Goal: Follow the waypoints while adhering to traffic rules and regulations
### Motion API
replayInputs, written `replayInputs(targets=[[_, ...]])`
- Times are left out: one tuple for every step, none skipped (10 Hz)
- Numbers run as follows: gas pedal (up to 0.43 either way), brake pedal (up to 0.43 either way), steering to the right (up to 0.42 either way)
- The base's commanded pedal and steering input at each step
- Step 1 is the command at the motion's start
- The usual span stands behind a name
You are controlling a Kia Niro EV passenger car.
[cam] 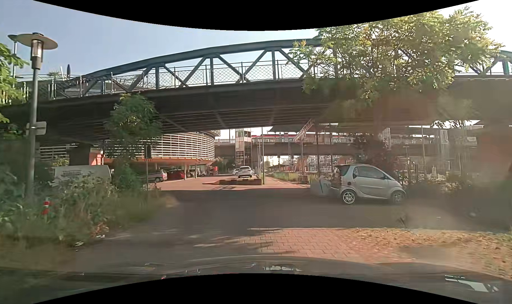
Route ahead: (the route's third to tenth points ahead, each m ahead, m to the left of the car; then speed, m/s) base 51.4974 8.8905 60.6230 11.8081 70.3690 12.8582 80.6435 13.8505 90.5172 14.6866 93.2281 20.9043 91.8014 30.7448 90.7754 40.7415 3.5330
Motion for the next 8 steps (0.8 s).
replayInputs(targets=[[0.02,0.0,0.05],[0.02,0.0,0.05],[0.02,0.0,0.048],[0.02,0.0,0.04],[0.02,0.0,0.031],[0.02,0.0,0.019],[0.02,0.0,0.011],[0.02,0.0,0.009]])
